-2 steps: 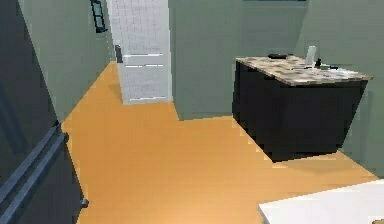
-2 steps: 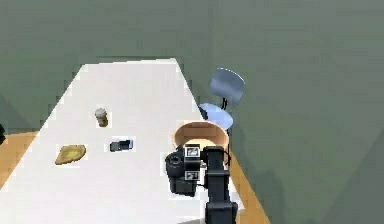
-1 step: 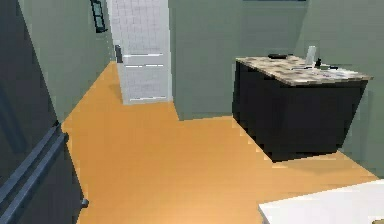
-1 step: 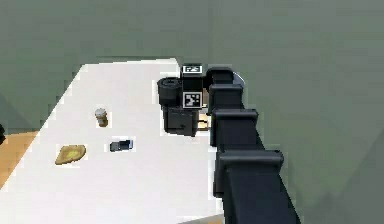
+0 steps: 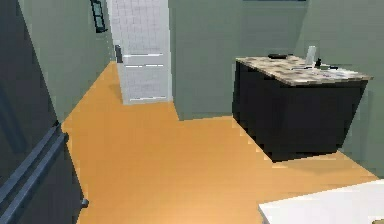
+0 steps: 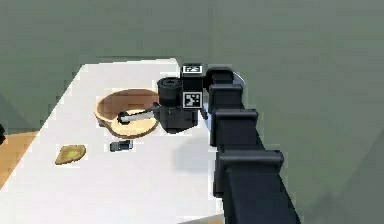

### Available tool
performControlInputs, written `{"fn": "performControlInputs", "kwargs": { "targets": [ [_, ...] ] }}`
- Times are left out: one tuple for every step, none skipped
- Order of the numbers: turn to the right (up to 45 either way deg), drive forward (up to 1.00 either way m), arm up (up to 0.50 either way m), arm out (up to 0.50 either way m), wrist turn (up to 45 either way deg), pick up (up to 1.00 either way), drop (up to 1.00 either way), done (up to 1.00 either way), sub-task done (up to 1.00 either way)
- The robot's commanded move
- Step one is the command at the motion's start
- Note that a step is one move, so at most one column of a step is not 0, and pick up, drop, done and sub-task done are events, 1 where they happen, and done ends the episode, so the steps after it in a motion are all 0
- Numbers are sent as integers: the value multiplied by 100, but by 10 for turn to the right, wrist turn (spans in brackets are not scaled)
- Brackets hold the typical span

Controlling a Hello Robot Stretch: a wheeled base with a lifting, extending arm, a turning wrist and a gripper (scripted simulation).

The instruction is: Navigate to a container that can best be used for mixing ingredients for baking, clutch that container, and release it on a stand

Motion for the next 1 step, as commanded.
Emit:
{"fn": "performControlInputs", "kwargs": {
  "targets": [
    [0, 0, 0, 0, -450, 0, 0, 0, 0]
  ]
}}
